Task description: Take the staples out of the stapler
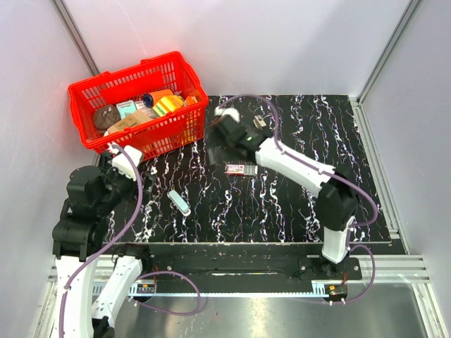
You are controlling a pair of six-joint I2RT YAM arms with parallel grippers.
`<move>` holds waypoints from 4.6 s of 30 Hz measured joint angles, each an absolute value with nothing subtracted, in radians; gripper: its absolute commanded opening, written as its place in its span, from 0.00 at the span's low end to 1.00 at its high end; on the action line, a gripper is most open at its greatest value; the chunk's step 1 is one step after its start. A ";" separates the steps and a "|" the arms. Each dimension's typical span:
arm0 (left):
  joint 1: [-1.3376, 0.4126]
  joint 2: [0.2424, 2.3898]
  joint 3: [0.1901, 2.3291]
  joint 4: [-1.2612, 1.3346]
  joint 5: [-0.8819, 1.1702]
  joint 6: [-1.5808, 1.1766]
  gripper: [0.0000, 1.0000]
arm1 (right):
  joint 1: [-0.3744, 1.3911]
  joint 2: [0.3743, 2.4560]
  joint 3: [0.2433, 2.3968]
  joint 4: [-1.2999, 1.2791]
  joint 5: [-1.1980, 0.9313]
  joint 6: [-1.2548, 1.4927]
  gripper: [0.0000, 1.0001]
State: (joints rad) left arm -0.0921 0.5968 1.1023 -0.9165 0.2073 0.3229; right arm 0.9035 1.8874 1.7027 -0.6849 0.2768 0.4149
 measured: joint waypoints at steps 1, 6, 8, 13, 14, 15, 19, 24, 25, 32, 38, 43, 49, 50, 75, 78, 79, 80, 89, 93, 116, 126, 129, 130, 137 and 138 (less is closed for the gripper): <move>-0.092 0.591 1.099 -0.915 0.217 0.334 0.99 | 0.861 1.880 1.701 -0.675 0.289 0.403 0.99; -0.092 0.635 1.096 -0.919 0.251 0.350 0.99 | 0.706 1.916 1.710 -0.651 0.345 0.335 0.95; -0.092 0.658 1.096 -0.923 0.257 0.352 0.99 | 0.694 1.965 1.726 -0.648 0.356 0.317 0.94; -0.092 0.663 1.085 -0.928 0.260 0.368 0.99 | 0.710 2.101 1.739 -0.636 0.359 0.306 0.85; -0.092 0.657 1.083 -0.932 0.260 0.371 0.99 | 0.712 2.119 1.738 -0.632 0.359 0.307 0.83; -0.092 0.652 1.080 -0.934 0.261 0.375 0.99 | 0.714 2.131 1.736 -0.624 0.359 0.311 0.82; -0.092 0.641 1.066 -0.938 0.261 0.387 0.99 | 0.713 2.146 1.720 -0.592 0.379 0.338 0.79; -0.092 0.634 1.052 -0.949 0.261 0.402 0.99 | 0.713 2.146 1.679 -0.514 0.387 0.373 0.76; -0.092 0.632 1.052 -0.950 0.261 0.404 0.99 | 0.713 2.146 1.671 -0.504 0.391 0.382 0.75; -0.092 0.630 1.052 -0.951 0.263 0.425 0.99 | 0.705 2.165 1.663 -0.463 0.399 0.451 0.73; -0.092 0.622 1.052 -0.953 0.269 0.445 0.99 | 0.696 2.186 1.639 -0.458 0.399 0.500 0.72; -0.092 0.606 1.052 -0.959 0.268 0.456 0.99 | 0.686 2.194 1.637 -0.458 0.398 0.526 0.71; -0.092 0.587 1.051 -0.981 0.268 0.467 0.99 | 0.672 2.202 1.638 -0.460 0.390 0.553 0.70; -0.092 0.585 1.051 -0.981 0.268 0.468 0.99 | 0.672 2.202 1.639 -0.460 0.388 0.556 0.70; -0.092 0.562 1.053 -1.051 0.264 0.482 0.99 | 0.694 1.971 1.285 -0.313 0.300 0.688 0.64; -0.092 0.558 1.053 -1.059 0.264 0.483 0.99 | 0.715 1.952 1.261 -0.314 0.297 0.707 0.64; -0.092 0.555 1.053 -1.061 0.264 0.483 0.99 | 0.727 1.942 1.246 -0.315 0.297 0.720 0.64; -0.092 0.551 1.053 -1.063 0.264 0.484 0.99 | 0.735 1.932 1.235 -0.316 0.297 0.731 0.64; -0.092 0.544 1.055 -1.087 0.264 0.493 0.99 | 0.847 1.838 1.116 -0.328 0.314 0.828 0.64; -0.092 0.543 1.055 -1.104 0.264 0.497 0.99 | 0.885 1.792 1.056 -0.318 0.324 0.869 0.64; -0.092 0.559 1.055 -1.103 0.255 0.493 0.99 | 0.946 1.804 1.186 -0.518 0.361 0.768 0.77; -0.092 0.586 1.066 -1.082 0.230 0.473 0.99 | 0.651 1.831 1.576 -0.557 0.406 0.421 0.94; -0.092 0.597 1.066 -1.078 0.230 0.465 0.99 | 0.572 1.900 1.675 -0.543 0.430 0.307 0.94; -0.092 0.604 1.066 -1.076 0.230 0.460 0.98 | 0.551 1.927 1.703 -0.541 0.428 0.280 0.93; -0.092 0.670 1.083 -1.051 0.244 0.436 0.99 | 0.397 2.107 1.832 -0.548 0.275 0.177 0.85; -0.092 0.670 1.083 -1.043 0.248 0.436 0.99 | 0.379 2.125 1.845 -0.548 0.258 0.170 0.84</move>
